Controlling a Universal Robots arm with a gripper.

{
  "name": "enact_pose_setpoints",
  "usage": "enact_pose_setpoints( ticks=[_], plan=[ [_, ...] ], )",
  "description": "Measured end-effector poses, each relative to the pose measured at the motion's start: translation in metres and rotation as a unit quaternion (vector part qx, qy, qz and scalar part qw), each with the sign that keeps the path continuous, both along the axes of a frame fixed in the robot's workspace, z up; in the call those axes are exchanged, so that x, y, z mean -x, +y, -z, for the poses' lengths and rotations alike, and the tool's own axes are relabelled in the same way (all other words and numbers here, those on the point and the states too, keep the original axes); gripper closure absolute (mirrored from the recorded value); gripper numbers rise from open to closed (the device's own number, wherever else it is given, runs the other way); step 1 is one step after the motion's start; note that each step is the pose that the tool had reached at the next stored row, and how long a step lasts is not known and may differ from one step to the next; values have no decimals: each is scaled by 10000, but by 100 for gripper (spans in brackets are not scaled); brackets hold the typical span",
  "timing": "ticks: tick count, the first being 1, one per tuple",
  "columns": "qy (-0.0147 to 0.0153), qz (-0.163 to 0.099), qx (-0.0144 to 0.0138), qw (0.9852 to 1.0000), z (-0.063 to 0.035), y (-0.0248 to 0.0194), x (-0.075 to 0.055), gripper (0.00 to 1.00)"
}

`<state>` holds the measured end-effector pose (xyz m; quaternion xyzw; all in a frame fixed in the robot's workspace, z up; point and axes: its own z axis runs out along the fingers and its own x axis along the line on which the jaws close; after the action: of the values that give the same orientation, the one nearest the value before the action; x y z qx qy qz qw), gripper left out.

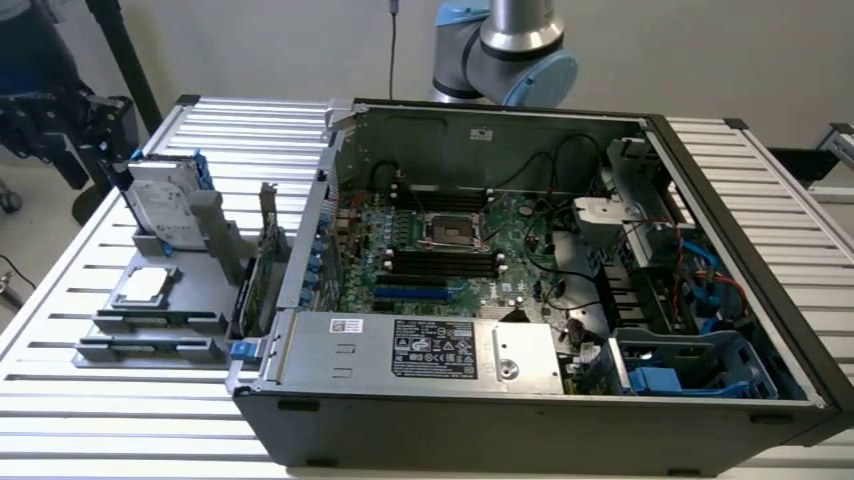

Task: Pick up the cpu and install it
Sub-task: 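Pick up the cpu and move it towards the insertion slot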

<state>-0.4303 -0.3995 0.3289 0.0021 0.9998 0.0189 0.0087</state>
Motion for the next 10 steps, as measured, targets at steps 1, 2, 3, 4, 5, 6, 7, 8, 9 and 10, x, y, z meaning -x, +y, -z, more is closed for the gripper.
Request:
enact_pose_setpoints(
  ticks=[1,2,3,4,5,6,7,8,9,10],
  plan=[
    [0,-26,0,10000,18,-1,-3,46],
    [0,-50,0,10000,36,-1,-6,46],
    [0,-72,0,10000,55,-1,-8,46],
    [0,-90,0,10000,73,-1,-11,46],
    [0,-105,0,9999,90,-2,-14,46],
    [0,-117,0,9999,108,-3,-17,44],
    [1,-129,0,9999,127,-3,-20,44],
    [0,-139,0,9999,146,-4,-23,38],
    [0,-148,0,9999,164,-5,-25,38],
    [0,-159,0,9999,182,-6,-28,38]
  ],
)
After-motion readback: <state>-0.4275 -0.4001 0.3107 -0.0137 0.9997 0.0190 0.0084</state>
